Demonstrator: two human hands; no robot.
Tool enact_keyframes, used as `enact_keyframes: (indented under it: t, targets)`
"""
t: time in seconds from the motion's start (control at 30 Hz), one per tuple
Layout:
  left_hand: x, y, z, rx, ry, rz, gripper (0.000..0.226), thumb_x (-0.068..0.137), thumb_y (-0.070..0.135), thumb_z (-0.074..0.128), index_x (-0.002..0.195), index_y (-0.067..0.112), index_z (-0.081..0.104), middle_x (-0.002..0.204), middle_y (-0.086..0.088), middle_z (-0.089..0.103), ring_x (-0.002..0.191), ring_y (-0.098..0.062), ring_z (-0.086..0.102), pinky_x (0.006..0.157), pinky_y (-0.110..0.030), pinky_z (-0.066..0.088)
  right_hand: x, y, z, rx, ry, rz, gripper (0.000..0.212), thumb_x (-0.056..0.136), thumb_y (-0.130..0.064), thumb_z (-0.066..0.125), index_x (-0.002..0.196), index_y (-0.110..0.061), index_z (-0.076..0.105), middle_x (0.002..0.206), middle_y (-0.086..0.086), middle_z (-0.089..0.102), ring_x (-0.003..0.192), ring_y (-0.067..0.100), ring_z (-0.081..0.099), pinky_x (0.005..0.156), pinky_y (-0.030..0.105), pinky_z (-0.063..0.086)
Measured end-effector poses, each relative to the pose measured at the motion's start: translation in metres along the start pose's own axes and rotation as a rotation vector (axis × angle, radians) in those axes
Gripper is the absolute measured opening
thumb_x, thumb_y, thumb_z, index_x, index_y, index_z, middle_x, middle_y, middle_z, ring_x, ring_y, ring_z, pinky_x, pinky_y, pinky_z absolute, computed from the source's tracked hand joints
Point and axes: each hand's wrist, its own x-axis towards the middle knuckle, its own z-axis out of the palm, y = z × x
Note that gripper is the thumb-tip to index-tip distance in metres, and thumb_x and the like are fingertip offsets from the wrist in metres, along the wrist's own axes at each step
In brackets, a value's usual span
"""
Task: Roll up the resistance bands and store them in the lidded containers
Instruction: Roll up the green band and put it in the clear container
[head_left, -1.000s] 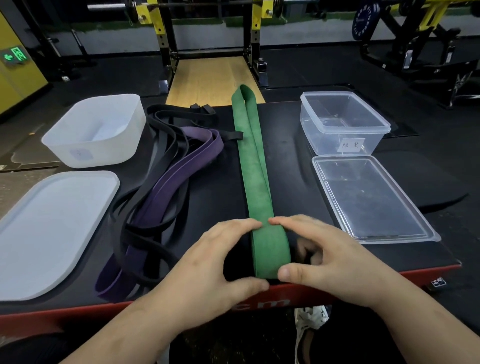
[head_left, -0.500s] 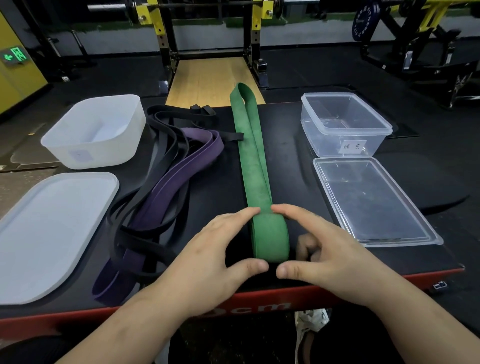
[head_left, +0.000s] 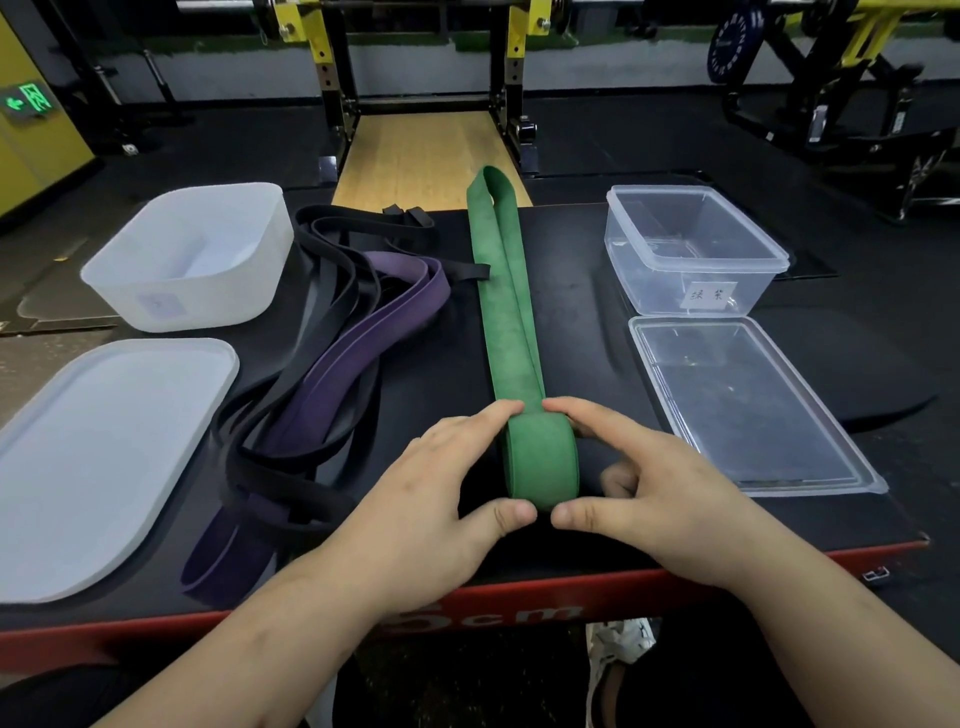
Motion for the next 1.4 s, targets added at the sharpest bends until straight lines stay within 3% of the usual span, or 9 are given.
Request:
enact_keyframes:
  t: [0.1,0.3,0.43,0.5,0.77,0.93,1.07,1.2,1.4]
  targets:
    - [-0.008,0.002,-0.001,-0.005,-0.02,0.013,0.078,0.088,0.063,0.061,0.15,0.061,0.015,0.145,0.034,0.037,0.14,0.004,0.032,0.115,-0.024,0.031,-0.006,-0.005,-0.002,0.005,-0.018,-0.013,0.078,0.076,-0.031,0.091,0.139,-0.054,0.05,0.073,-0.04,0.06,0.048,0.006,0.035,0.052,0.017,0.036]
    - [-0.027,0.006,0.002,0.002,-0.047,0.031,0.072,0.083,0.081,0.048,0.147,0.064,0.02,0.142,0.035,0.037,0.143,0.003,0.028,0.115,-0.019,0.028,-0.018,-0.006,-0.003,0.037,-0.084,-0.004,0.071,0.064,-0.054,0.092,0.127,-0.055,0.06,0.057,-0.021,0.053,0.051,0.005,0.037,0.052,0.021,0.033]
    - [-0.027,0.006,0.002,0.053,-0.059,0.032,0.073,0.084,0.085,0.039,0.15,0.06,0.02,0.15,0.043,0.018,0.148,0.013,-0.002,0.117,-0.017,0.012,-0.019,0.001,0.001,-0.02,-0.054,-0.024,0.074,0.064,-0.066,0.083,0.133,-0.056,0.058,0.125,-0.021,0.056,0.07,0.015,0.059,0.063,0.021,0.049]
    - [-0.023,0.008,0.002,0.058,-0.076,0.015,0.073,0.084,0.084,0.035,0.15,0.059,0.019,0.141,0.051,0.018,0.139,0.026,-0.006,0.113,-0.01,0.009,-0.017,0.002,0.002,-0.015,-0.041,-0.025,0.072,0.068,-0.068,0.077,0.136,-0.052,0.057,0.133,-0.021,0.051,0.074,0.016,0.059,0.065,0.019,0.047]
    - [-0.016,0.01,-0.004,0.0,-0.116,-0.004,0.063,0.083,0.081,0.037,0.143,0.062,0.029,0.136,0.059,0.02,0.135,0.029,0.002,0.113,-0.016,0.017,-0.013,0.003,0.003,0.009,-0.05,-0.035,0.067,0.072,-0.064,0.075,0.135,-0.049,0.058,0.129,-0.019,0.056,0.07,0.012,0.056,0.065,0.02,0.045]
    - [-0.016,0.006,-0.003,-0.004,-0.128,-0.008,0.075,0.083,0.082,0.038,0.151,0.053,0.025,0.157,0.034,0.025,0.14,0.023,0.003,0.121,-0.029,0.019,-0.014,0.004,0.002,0.051,-0.054,-0.033,0.067,0.07,-0.062,0.077,0.134,-0.05,0.059,0.122,-0.018,0.057,0.064,0.007,0.053,0.06,0.019,0.044]
    - [-0.018,0.006,-0.003,-0.052,-0.119,-0.049,0.085,0.078,0.079,0.06,0.146,0.068,0.011,0.148,0.038,0.034,0.141,0.003,0.021,0.113,-0.026,0.028,-0.009,0.002,0.006,0.041,-0.01,-0.012,0.058,0.074,-0.069,0.068,0.129,-0.051,0.062,0.121,-0.018,0.056,0.067,0.01,0.056,0.061,0.018,0.044]
    - [-0.016,0.008,-0.002,-0.018,-0.086,-0.045,0.09,0.073,0.069,0.074,0.141,0.072,0.014,0.139,0.051,0.026,0.138,0.015,0.014,0.11,-0.014,0.022,-0.008,0.002,0.005,0.032,-0.001,-0.007,0.067,0.075,-0.069,0.066,0.137,-0.047,0.055,0.117,-0.027,0.057,0.065,0.008,0.055,0.06,0.018,0.046]
    - [-0.011,0.006,-0.004,0.029,-0.075,-0.049,0.094,0.074,0.075,0.068,0.152,0.06,0.016,0.146,0.043,0.023,0.141,0.008,0.015,0.112,-0.014,0.021,-0.009,-0.003,-0.001,0.039,-0.025,0.027,0.081,0.068,-0.056,0.082,0.141,-0.051,0.048,0.063,-0.028,0.058,0.05,0.004,0.046,0.056,0.021,0.04]
